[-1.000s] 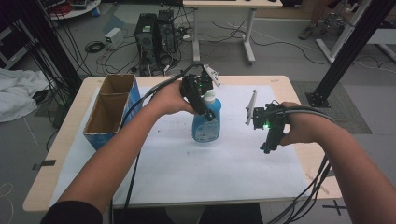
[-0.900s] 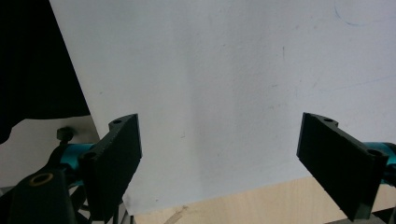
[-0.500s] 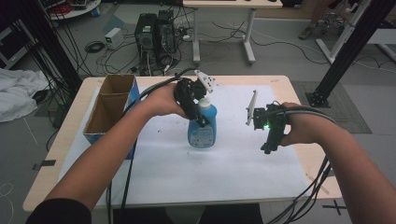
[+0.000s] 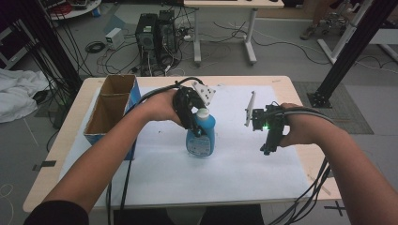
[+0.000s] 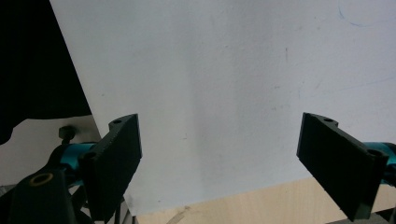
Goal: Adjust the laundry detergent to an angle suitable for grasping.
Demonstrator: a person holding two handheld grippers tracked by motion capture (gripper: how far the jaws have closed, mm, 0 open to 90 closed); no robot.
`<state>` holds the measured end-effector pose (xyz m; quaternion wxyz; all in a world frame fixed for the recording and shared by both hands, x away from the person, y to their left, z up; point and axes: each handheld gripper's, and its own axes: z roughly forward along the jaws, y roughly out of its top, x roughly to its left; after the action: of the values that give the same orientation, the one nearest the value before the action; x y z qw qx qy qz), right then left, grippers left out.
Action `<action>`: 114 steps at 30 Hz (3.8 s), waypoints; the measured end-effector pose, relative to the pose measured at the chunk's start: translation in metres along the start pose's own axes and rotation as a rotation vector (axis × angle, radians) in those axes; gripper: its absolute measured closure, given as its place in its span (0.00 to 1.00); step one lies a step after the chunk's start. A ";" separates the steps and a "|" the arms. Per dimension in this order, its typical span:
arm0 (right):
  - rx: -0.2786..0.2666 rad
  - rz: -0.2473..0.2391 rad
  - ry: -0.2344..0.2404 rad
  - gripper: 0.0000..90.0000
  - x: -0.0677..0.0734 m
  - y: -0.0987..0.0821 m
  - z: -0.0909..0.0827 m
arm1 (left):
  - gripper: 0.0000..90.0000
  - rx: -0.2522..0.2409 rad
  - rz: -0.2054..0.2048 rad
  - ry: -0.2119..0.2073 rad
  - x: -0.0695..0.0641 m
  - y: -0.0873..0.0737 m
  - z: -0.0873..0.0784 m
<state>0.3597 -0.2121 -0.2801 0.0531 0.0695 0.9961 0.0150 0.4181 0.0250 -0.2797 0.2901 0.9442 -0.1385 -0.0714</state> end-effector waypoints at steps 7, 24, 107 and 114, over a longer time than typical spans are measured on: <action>0.002 0.001 -0.003 0.15 0.001 0.001 0.000 | 0.42 0.029 0.045 -0.054 0.000 -0.001 0.010; -0.002 0.000 -0.001 0.15 0.002 0.002 0.003 | 0.42 0.023 0.064 -0.067 0.003 -0.013 0.011; -0.017 -0.025 0.010 0.15 0.000 0.013 0.011 | 0.26 0.045 -0.011 0.058 -0.016 -0.033 -0.013; -0.018 -0.024 0.010 0.15 0.001 0.014 0.010 | 0.25 0.046 -0.024 0.079 -0.020 -0.034 -0.023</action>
<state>0.3620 -0.1980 -0.2898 0.0491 0.0572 0.9969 0.0239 0.4112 0.0707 -0.2788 0.2727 0.9543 -0.1173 -0.0344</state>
